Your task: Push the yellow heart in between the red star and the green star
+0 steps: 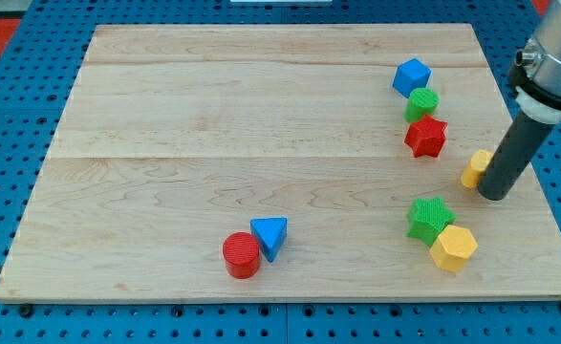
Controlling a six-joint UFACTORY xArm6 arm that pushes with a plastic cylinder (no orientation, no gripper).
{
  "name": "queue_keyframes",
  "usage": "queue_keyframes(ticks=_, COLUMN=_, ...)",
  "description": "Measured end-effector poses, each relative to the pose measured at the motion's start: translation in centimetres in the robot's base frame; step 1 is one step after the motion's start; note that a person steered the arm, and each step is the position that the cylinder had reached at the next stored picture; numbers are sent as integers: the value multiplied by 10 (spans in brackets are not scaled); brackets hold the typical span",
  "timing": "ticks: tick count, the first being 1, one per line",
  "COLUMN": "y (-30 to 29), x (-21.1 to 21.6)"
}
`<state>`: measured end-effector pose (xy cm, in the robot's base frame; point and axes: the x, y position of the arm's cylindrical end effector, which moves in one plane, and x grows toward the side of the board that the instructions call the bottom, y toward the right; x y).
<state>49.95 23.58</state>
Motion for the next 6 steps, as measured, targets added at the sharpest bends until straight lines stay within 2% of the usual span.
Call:
queue_keyframes(ticks=1, y=0, x=0)
queue_keyframes(ticks=3, y=62, x=-4)
queue_keyframes(ticks=5, y=-24, x=-8)
queue_keyframes(ticks=6, y=-2, x=-8)
